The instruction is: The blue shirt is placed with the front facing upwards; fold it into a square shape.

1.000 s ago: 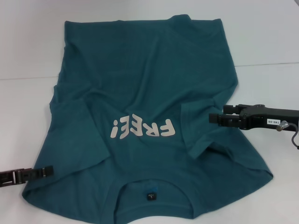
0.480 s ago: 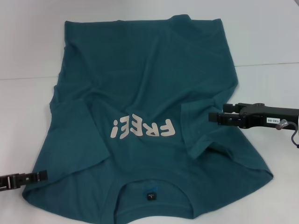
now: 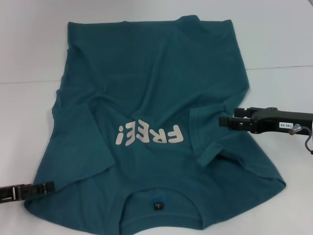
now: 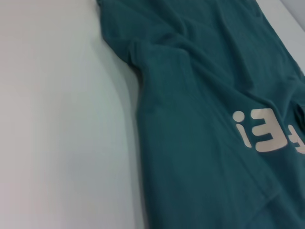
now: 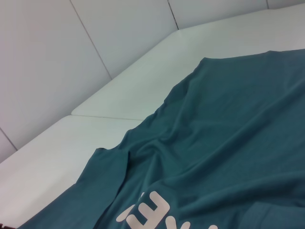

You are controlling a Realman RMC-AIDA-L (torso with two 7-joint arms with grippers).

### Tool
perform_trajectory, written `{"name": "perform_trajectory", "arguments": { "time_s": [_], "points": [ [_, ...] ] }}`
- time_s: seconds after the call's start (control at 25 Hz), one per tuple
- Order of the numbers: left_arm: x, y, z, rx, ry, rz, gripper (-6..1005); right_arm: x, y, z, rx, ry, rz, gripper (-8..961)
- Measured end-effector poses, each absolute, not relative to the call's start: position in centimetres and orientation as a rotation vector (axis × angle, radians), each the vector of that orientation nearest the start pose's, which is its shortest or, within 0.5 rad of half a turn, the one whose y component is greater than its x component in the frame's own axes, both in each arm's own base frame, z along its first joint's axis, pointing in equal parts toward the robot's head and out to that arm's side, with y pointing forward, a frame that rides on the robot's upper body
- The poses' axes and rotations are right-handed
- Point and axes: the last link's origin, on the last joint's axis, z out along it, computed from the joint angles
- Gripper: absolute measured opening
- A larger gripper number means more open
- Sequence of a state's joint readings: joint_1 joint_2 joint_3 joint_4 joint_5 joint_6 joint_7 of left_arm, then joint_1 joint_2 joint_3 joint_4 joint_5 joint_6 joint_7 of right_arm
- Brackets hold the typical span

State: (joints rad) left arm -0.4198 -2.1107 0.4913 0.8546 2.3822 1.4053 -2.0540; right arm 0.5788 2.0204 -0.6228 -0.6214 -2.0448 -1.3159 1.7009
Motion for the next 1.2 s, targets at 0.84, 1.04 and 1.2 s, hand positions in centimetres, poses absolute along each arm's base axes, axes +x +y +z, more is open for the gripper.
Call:
{"name": "perform_trajectory", "arguments": {
  "time_s": [0.84, 1.04, 1.2],
  "points": [
    [-31.9, 31.5, 1.7, -2.338, -1.533, -0.402, 888, 28.9, 37.3, 2.9, -2.407, 1.054, 0.6, 830],
    [-32.9, 31.3, 2.4, -2.291, -1.537, -0.39, 888, 29.0, 37.3, 2.8, -2.401, 1.06, 0.598, 830],
    [-33.6, 30.9, 3.1, -2.252, -1.544, -0.392, 888, 29.0, 37.3, 2.8, -2.402, 1.061, 0.598, 830]
  ]
}}
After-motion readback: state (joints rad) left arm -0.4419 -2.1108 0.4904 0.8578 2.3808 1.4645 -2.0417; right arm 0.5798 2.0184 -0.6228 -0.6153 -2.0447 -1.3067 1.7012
